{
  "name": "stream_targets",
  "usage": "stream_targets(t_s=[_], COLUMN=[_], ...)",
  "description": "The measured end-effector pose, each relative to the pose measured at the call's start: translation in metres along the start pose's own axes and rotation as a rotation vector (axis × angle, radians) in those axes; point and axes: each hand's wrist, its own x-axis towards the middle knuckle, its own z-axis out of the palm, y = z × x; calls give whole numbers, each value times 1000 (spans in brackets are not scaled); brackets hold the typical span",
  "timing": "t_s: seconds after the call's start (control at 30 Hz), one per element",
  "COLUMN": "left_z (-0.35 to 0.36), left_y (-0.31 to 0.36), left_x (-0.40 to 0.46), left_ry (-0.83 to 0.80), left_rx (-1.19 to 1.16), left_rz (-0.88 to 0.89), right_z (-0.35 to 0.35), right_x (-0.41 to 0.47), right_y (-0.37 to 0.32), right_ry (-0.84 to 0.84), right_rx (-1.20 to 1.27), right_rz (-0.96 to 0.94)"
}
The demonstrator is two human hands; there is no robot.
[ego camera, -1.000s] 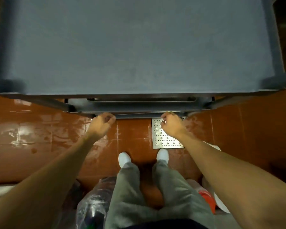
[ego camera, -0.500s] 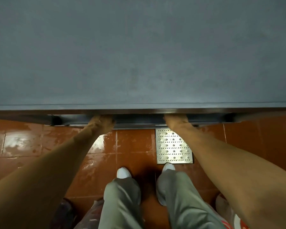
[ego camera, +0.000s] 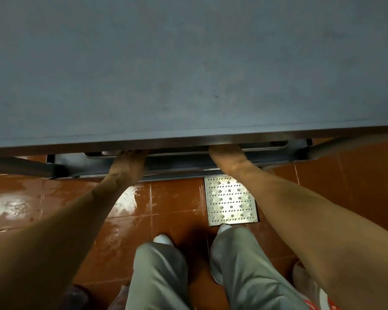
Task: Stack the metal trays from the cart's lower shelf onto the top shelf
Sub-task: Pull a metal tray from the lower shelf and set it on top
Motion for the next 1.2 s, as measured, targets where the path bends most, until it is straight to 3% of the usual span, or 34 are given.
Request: stream_targets(t_s=[0.17,0.33,0.47,0.8,1.2], left_z=[-37,-92,-115,-168,-321], left_y=[3,19,27,37,14], left_x=[-35,-78,-116,-193,-264], left_ry=[82,-31,58,146,141], left_rx=[3,60,-2,-38,-30], left_rz=[-44,-36,114,138,244], right_z=[-28,-74,-83,-135,-262], right_x=[-42,-99,-136,-186,-274], right_y=[6,5,5,-3,6], right_ry=[130,108,238,191,252], right_rx=[-185,74,290,85,416], right_rz=[0,90,144,-13,-53])
